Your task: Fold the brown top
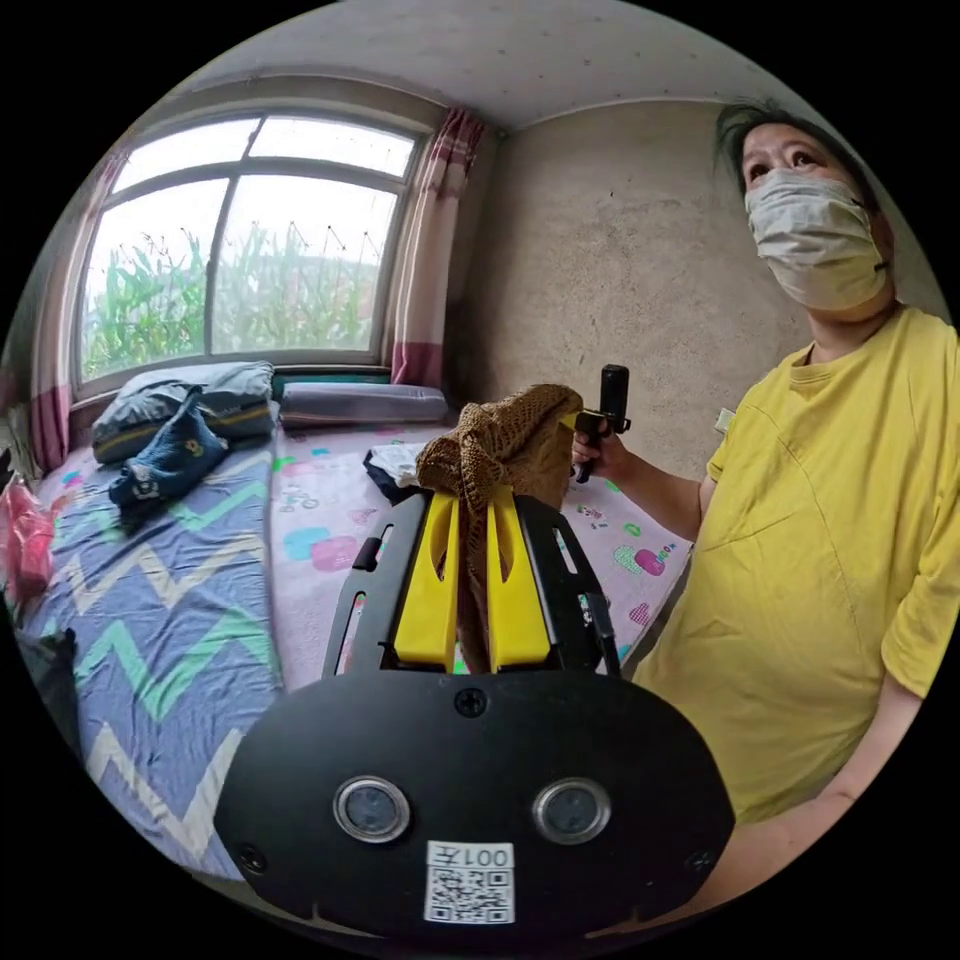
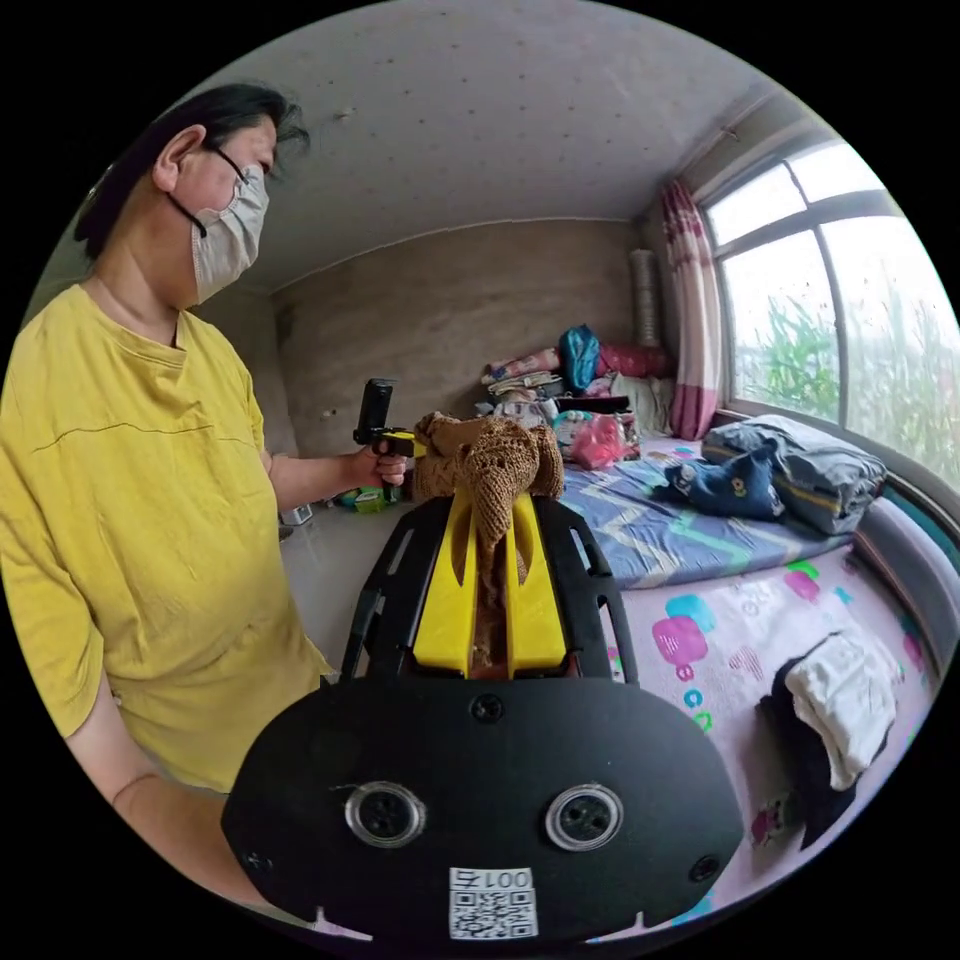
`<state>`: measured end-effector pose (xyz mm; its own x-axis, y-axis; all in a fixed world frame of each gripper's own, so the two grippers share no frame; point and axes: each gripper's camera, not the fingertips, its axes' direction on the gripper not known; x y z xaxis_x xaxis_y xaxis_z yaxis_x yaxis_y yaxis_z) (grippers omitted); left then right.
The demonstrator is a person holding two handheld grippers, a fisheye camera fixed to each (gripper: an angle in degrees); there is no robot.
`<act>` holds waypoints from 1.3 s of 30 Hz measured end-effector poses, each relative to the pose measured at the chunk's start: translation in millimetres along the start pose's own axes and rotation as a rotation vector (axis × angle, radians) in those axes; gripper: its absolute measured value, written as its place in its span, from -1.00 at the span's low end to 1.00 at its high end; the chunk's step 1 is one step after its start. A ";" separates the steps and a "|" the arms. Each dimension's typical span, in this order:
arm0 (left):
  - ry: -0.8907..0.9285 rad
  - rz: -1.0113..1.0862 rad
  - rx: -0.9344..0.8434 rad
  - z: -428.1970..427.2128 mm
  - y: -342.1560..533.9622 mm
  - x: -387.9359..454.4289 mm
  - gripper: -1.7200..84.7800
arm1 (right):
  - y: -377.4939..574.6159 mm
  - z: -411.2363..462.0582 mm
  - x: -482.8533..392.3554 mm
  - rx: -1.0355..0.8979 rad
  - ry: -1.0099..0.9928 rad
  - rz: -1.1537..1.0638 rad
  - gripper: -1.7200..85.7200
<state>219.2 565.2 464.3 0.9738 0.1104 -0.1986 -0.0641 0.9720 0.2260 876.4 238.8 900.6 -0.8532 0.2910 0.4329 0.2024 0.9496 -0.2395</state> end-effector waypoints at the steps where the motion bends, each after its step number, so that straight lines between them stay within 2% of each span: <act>1: -0.024 0.004 0.012 -35.1 21.8 6.3 -0.96 | -5.4 27.2 -16.9 0.004 -0.022 -0.022 -0.92; 7: -0.143 0.000 0.091 -213.3 136.5 29.3 -0.96 | -22.4 181.5 -104.6 0.025 -0.064 -0.053 -0.92; 11: -0.183 -0.043 0.072 -308.4 190.8 27.3 -0.96 | -21.8 284.2 -149.3 0.065 -0.117 -0.025 -0.92; 16: -0.260 -0.106 0.084 -429.8 251.7 13.7 -0.96 | -25.6 387.0 -174.5 0.049 -0.188 -0.022 -0.91; 22: -0.319 -0.132 0.156 -529.0 299.7 -19.1 -0.96 | -18.3 484.2 -180.8 0.019 -0.238 -0.070 -0.91; 29: -0.306 -0.115 0.141 -601.2 319.0 -101.8 -0.96 | 15.6 580.8 -149.2 0.032 -0.221 -0.077 -0.91; 39: -0.285 -0.044 0.085 -718.8 274.8 -256.9 -0.96 | 12.8 693.1 -87.8 0.048 -0.161 -0.137 -0.90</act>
<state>-205.2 953.0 -108.1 0.9980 -0.0063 0.0632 -0.0133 0.9525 0.3043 620.7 144.5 257.2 -0.9378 0.1337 0.3205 0.0598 0.9713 -0.2304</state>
